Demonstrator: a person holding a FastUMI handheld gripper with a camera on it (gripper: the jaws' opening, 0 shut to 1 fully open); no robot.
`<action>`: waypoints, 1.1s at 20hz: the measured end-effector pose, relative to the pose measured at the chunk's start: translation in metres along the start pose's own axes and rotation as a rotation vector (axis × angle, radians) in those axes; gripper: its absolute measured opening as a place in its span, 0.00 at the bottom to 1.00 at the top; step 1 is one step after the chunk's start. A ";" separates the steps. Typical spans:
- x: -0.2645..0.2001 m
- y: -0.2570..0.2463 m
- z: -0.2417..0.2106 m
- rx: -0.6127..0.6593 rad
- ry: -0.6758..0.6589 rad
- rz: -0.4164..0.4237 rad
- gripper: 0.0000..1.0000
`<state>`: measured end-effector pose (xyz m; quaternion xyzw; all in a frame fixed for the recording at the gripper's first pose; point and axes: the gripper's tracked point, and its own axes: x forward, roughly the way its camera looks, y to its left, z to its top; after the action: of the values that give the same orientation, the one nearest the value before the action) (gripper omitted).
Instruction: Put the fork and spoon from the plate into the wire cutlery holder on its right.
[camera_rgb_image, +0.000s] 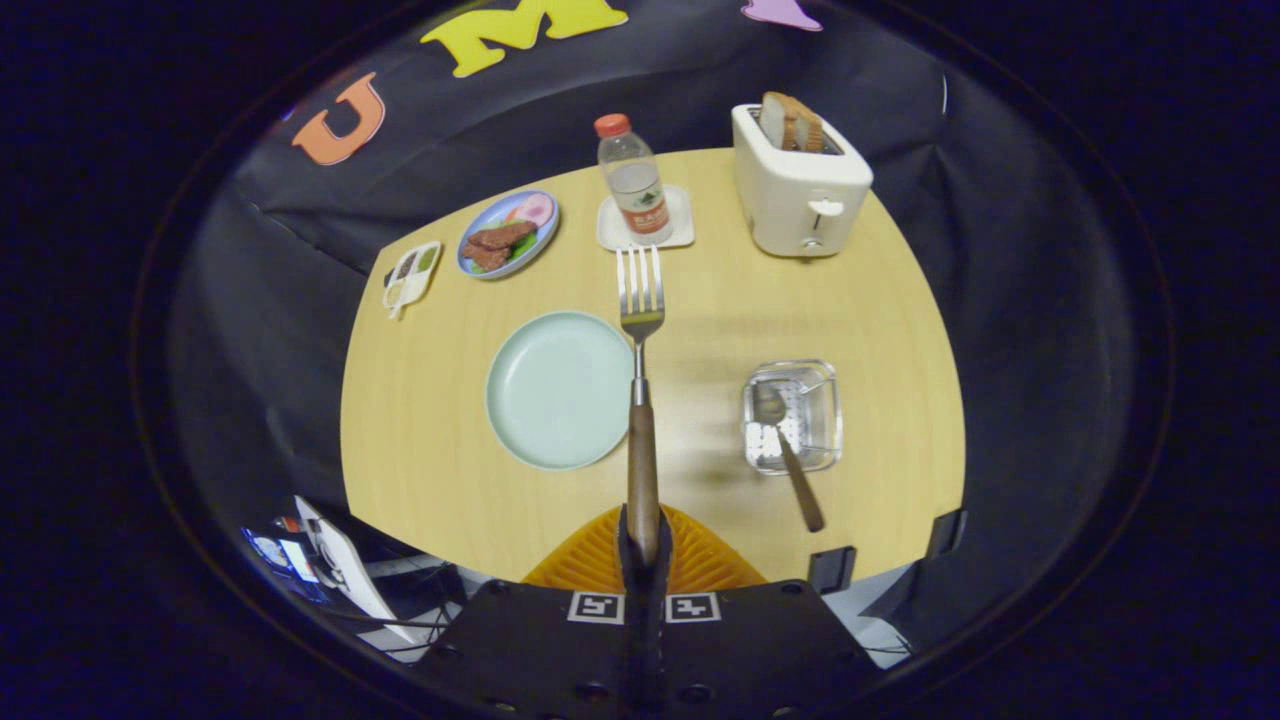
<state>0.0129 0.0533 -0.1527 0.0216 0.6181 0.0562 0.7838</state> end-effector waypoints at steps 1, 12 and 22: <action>-0.007 -0.016 0.001 0.001 -0.002 -0.014 0.00; -0.005 -0.081 -0.024 0.039 0.161 -0.002 0.01; 0.015 -0.083 -0.036 0.132 0.286 0.038 0.06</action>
<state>-0.0133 -0.0282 -0.1837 0.0765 0.7251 0.0326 0.6836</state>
